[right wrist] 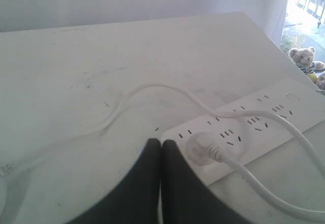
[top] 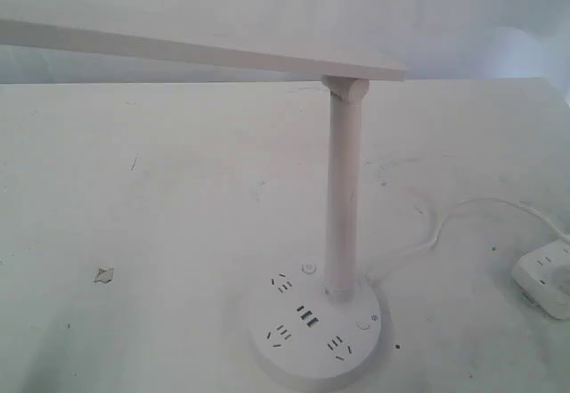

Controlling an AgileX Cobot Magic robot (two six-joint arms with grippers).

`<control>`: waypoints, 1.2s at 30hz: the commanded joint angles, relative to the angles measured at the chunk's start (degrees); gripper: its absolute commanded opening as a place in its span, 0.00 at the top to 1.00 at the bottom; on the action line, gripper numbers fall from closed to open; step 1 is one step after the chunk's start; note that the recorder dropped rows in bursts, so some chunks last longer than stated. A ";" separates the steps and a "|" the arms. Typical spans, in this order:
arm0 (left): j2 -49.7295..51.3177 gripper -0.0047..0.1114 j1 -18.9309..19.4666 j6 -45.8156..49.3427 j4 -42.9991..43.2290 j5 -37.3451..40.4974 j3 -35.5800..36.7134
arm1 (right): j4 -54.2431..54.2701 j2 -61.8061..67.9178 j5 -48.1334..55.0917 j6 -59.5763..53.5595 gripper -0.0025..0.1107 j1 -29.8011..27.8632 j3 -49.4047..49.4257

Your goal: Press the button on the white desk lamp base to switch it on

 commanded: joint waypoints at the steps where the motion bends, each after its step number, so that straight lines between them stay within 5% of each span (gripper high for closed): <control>1: -0.14 0.95 0.00 -0.12 -0.43 -0.16 -0.16 | -0.72 -0.29 -0.26 -0.82 0.98 -0.02 0.13; 13: -0.14 0.95 0.00 -0.12 -0.43 -0.16 -0.16 | -4.03 -0.29 -0.12 -6.34 0.98 -0.02 0.13; 23: -0.14 0.95 0.00 -0.12 -0.43 -0.16 -0.16 | -5.28 -0.29 -17.41 -5.54 0.98 -0.02 0.13; 29: -0.14 0.95 0.00 -0.12 -0.43 -0.16 -0.16 | 7.92 -0.29 -32.07 18.76 0.98 -0.02 0.13; 36: -0.14 0.95 0.00 -0.12 -0.43 -0.16 -0.16 | 9.26 -0.29 -44.77 39.21 0.98 -0.02 0.13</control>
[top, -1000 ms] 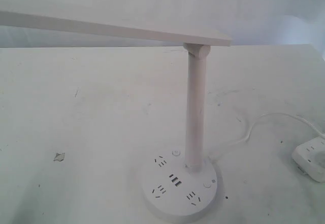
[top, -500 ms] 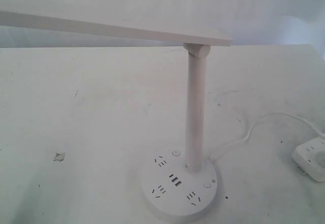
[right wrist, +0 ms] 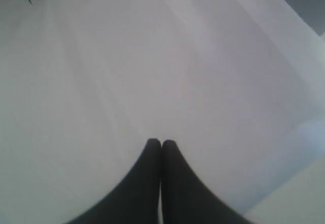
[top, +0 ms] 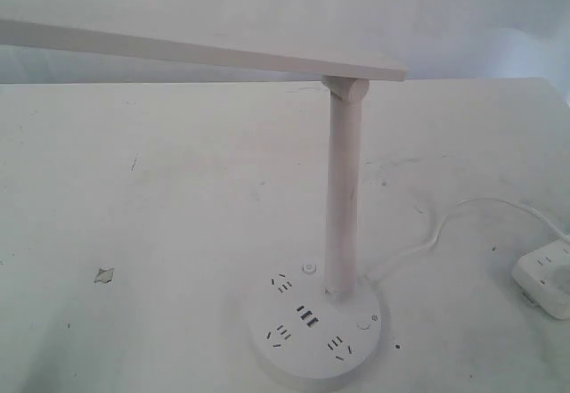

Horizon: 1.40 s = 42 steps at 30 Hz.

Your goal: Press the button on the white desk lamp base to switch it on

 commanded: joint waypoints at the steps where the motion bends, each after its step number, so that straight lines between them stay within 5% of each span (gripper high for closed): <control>1: -0.14 0.95 0.00 -0.12 -0.43 -0.16 -0.16 | 1.03 -0.29 -5.89 11.34 0.98 -0.02 0.13; 14: -0.14 0.95 0.00 -0.12 -0.43 -0.16 -0.16 | -2.39 -0.29 -3.70 15.17 0.98 -0.02 0.13; 17: -0.14 0.95 0.00 -0.12 -0.43 -0.16 -0.16 | -24.39 -0.29 -7.87 18.87 0.98 -0.02 -1.36; 22: -0.14 0.95 0.00 -0.12 -0.43 -0.16 -0.16 | -76.83 8.54 -16.39 45.18 0.98 -0.02 -9.56; 25: -0.14 0.95 0.00 -0.12 -0.43 -0.16 -0.16 | -87.71 17.99 -23.58 48.17 0.98 -0.02 -13.02; 35: -0.14 0.95 0.00 -0.12 -0.43 -0.16 -0.16 | -93.36 47.62 -32.30 46.27 0.98 2.48 -15.28; 42: -0.14 0.95 0.00 -0.12 -0.43 -0.16 -0.16 | -94.12 59.02 -19.22 44.46 0.98 20.45 -17.02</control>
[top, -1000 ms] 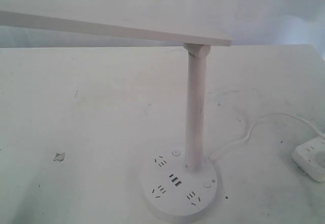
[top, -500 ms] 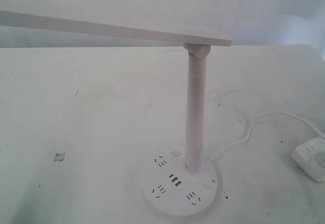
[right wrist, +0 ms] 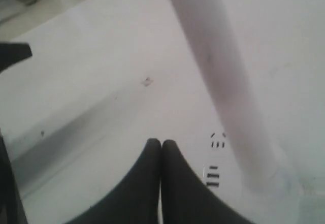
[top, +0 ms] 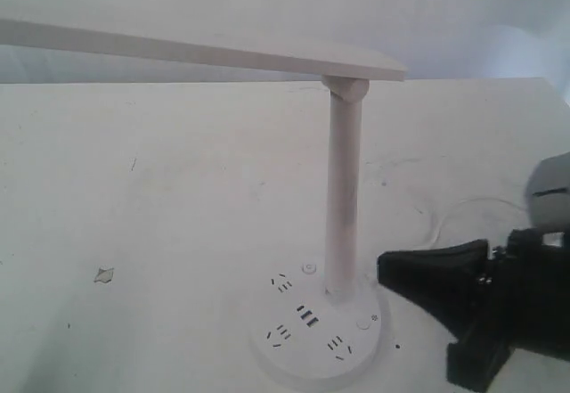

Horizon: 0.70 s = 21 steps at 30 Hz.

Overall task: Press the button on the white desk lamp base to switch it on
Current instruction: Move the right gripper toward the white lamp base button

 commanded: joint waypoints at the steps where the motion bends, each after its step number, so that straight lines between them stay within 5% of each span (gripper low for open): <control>1: -0.14 0.95 0.00 -0.12 -0.43 -0.16 -0.16 | -0.88 4.96 13.00 -1.10 0.98 12.95 -1.49; 11: -0.14 0.95 0.00 -0.12 -0.43 -0.16 -0.16 | -0.37 8.96 54.71 7.14 0.98 42.26 -2.57; 21: -0.14 0.95 0.00 -0.12 -0.43 -0.16 -0.16 | -4.53 27.72 66.31 16.80 0.98 44.91 -10.21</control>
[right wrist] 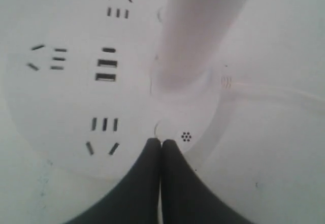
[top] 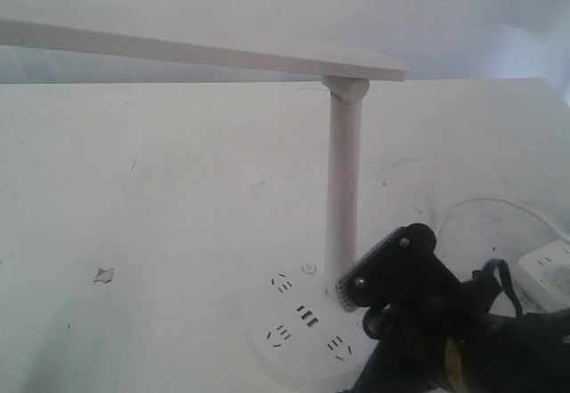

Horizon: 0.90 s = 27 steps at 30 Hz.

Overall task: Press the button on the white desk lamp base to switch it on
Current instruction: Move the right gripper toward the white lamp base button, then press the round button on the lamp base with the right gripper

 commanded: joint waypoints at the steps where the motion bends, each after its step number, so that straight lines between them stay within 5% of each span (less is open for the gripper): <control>1: -0.14 0.95 0.00 -0.12 -0.43 -0.16 -0.16 | -3.25 7.78 1.76 5.19 0.98 0.36 -5.16; 15: -0.14 0.95 0.00 -0.12 -0.43 -0.16 -0.16 | 2.80 12.69 7.27 7.75 0.98 0.36 -8.01; 27: -0.14 0.95 0.00 -0.12 -0.43 -0.16 -0.16 | 6.27 12.69 2.38 7.31 0.98 0.36 -7.67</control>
